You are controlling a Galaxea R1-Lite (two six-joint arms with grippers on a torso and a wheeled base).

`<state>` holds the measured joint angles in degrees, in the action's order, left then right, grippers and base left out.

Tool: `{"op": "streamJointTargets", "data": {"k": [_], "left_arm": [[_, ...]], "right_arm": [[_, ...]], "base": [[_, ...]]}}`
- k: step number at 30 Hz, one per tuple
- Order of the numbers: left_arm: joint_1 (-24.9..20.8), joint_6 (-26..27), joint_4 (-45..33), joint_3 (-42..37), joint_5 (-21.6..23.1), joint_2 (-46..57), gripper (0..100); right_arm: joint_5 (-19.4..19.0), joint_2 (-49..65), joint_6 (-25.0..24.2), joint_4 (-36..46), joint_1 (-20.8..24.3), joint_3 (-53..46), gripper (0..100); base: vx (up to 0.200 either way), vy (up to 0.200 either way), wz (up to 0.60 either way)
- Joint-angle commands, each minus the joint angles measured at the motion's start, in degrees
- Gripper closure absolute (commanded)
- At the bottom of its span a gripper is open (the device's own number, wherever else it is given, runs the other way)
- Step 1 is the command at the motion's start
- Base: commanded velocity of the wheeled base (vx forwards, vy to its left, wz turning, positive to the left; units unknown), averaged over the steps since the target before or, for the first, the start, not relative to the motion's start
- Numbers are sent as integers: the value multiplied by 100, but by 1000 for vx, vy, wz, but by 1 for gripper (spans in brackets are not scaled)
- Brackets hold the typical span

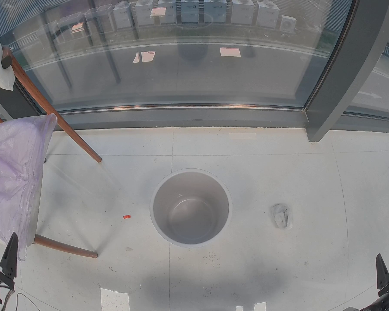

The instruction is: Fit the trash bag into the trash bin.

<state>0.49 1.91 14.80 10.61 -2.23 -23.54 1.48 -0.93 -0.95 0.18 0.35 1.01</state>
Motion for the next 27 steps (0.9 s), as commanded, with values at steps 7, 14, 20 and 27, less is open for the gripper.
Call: {"op": "streamJointTargets", "data": {"k": [7,14,20,27], "left_arm": [[1120,2683,867,2473,179,-4906,0],[1147,3544,1043,2411,355,-5213,0],[1129,3562,1078,2227,276,-5591,0],[1120,3605,1086,2262,-181,-5829,0]], "right_arm": [[-7,31,-19,-9,9,-92,0],[2,31,-28,-9,9,-101,0],[2,31,-28,-9,17,-101,0],[2,31,-37,-9,17,-101,0]], "base": [[0,0,0],[0,0,0],[0,0,0],[0,0,0]]}}
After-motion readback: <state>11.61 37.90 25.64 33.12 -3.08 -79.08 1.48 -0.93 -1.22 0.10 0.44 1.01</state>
